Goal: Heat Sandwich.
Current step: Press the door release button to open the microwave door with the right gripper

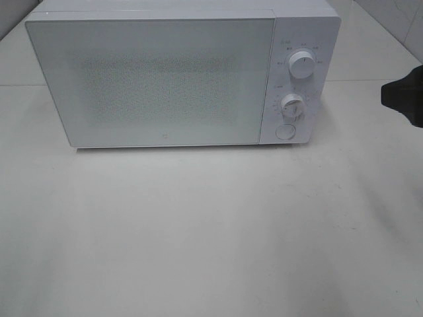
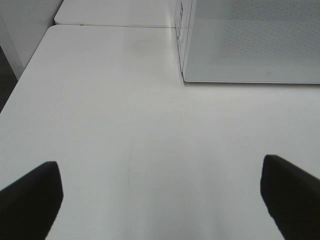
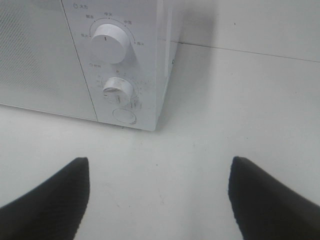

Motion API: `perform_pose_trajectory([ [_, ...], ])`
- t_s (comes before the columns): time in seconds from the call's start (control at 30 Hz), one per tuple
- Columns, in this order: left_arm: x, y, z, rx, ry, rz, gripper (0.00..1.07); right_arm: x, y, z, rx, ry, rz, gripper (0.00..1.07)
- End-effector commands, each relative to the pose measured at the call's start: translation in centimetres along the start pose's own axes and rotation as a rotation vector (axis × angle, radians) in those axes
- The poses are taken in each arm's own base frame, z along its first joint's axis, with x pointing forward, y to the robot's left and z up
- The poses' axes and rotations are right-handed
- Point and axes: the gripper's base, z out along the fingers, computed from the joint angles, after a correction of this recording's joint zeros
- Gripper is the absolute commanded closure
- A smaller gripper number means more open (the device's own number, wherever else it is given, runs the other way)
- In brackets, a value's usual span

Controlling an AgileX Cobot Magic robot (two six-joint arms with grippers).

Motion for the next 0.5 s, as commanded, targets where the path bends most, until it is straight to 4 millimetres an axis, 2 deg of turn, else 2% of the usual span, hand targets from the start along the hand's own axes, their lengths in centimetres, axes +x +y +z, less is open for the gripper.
perform_pose_trajectory([
  [0.03,0.2,-0.1,-0.3,0.006,-0.035,-0.001,0.03,0.8,0.0,1.4,-0.002,-0.039,0.008,0.32],
  [0.07,0.2,-0.1,-0.3,0.006,-0.035,-0.001,0.03,1.7,0.1,2.3,-0.012,-0.062,0.011,0.32],
  [0.23,0.2,-0.1,-0.3,0.006,-0.035,-0.001,0.03,2.9,0.3,3.7,-0.024,-0.122,0.013,0.32],
  [0.5,0.2,-0.1,-0.3,0.006,-0.035,-0.001,0.03,4.1,0.0,5.9,0.011,-0.18,0.026,0.32],
])
